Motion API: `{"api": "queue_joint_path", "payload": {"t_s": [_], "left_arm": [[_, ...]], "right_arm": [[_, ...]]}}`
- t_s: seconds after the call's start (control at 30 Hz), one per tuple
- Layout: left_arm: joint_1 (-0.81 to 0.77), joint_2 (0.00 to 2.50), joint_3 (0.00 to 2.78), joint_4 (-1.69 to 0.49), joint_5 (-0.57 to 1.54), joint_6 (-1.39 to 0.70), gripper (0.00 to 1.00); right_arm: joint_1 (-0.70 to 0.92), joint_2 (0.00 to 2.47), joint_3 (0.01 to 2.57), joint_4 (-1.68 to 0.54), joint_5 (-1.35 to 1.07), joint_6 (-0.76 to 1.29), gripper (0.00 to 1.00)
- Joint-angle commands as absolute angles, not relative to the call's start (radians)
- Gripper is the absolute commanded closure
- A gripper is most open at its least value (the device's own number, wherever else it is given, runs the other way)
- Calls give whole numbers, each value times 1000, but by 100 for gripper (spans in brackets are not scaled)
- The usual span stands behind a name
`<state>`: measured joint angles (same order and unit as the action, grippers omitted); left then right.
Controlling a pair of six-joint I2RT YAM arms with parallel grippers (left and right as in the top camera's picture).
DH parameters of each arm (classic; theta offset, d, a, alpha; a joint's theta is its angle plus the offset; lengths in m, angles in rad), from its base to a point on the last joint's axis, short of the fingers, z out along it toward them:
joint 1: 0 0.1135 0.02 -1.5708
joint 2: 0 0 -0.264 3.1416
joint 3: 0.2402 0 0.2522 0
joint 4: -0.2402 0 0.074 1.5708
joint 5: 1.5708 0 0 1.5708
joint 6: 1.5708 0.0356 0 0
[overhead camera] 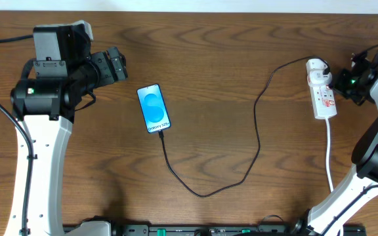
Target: Plug charger to phone and switch on socket
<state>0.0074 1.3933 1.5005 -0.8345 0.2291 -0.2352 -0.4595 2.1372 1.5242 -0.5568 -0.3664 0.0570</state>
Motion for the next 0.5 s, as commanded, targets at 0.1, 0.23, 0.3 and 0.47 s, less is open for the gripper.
{"api": "queue_joint_path", "payload": {"t_s": [0.1, 0.23, 0.3, 0.47], "left_arm": [[10, 1399, 1509, -837, 216, -227, 7], [10, 1399, 1509, -837, 216, -227, 7], [10, 1399, 1509, -837, 216, -227, 7], [10, 1399, 1509, -837, 216, -227, 7]], "right_arm": [[-450, 2146, 1497, -551, -376, 65, 99], [-450, 2146, 1488, -543, -377, 60, 99], [-450, 2146, 1484, -539, -381, 46, 99], [-450, 2146, 1483, -541, -405, 37, 99]]}}
